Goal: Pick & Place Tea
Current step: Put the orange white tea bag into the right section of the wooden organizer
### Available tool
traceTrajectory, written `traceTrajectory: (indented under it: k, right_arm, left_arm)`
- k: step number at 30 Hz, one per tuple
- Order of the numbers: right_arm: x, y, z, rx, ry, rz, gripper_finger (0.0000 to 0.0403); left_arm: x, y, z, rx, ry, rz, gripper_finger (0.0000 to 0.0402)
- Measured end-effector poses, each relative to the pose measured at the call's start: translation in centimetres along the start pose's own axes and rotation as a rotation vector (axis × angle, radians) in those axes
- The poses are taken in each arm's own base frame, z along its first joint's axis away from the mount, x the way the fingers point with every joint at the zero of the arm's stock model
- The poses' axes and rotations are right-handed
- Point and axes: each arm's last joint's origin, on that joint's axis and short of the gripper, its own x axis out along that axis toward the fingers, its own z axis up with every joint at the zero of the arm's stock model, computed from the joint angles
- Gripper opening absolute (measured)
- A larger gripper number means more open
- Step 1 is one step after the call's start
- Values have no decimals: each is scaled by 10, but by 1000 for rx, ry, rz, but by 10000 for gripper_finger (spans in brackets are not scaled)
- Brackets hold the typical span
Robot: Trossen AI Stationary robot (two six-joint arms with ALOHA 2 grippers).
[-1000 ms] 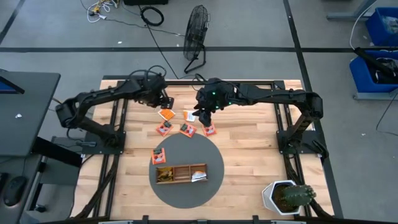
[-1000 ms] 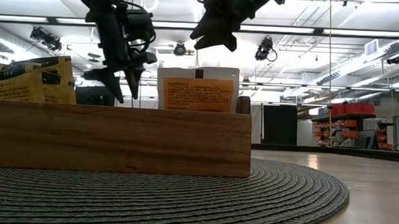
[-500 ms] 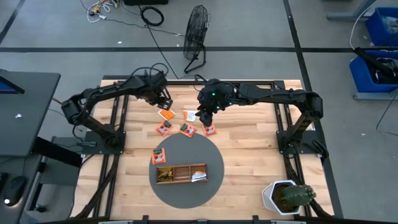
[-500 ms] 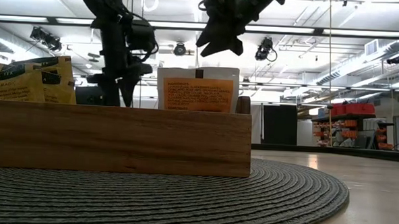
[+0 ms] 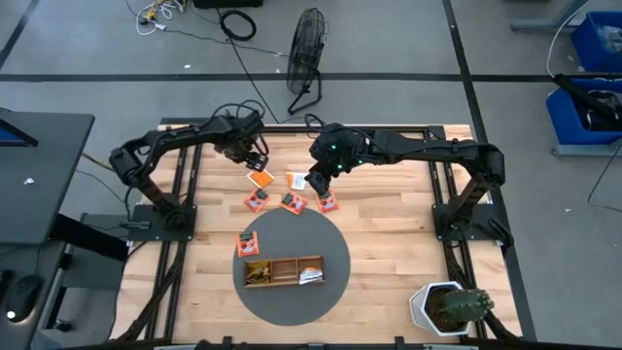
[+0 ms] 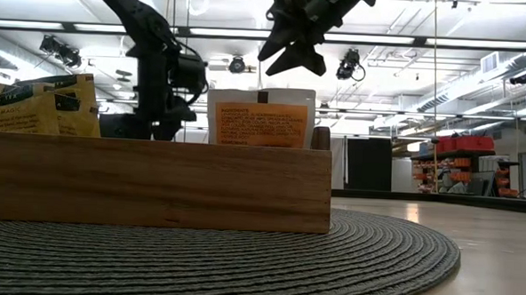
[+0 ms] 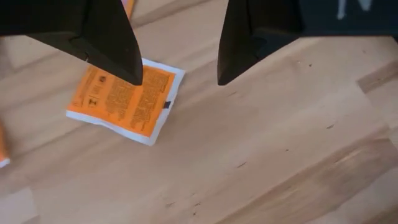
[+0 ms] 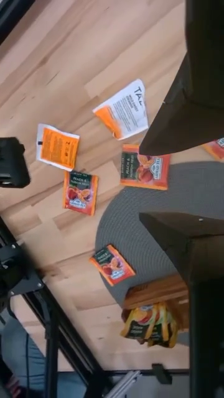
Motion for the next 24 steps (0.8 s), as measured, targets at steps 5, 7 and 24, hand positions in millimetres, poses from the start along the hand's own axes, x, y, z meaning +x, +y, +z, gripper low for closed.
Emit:
traceTrajectory:
  k: [5, 7, 24]
  right_arm:
    - [0, 3, 0, 3, -12, 0, 164]
    - [1, 5, -1, -1, -18, -15, 164]
    - [2, 10, -3, 14, -21, -19, 164]
  left_arm:
    - [14, -4, 4, 46, 10, -7, 202]
    - [17, -7, 4, 60, 21, -15, 199]
    - [42, -20, -1, 140, 91, 7, 197]
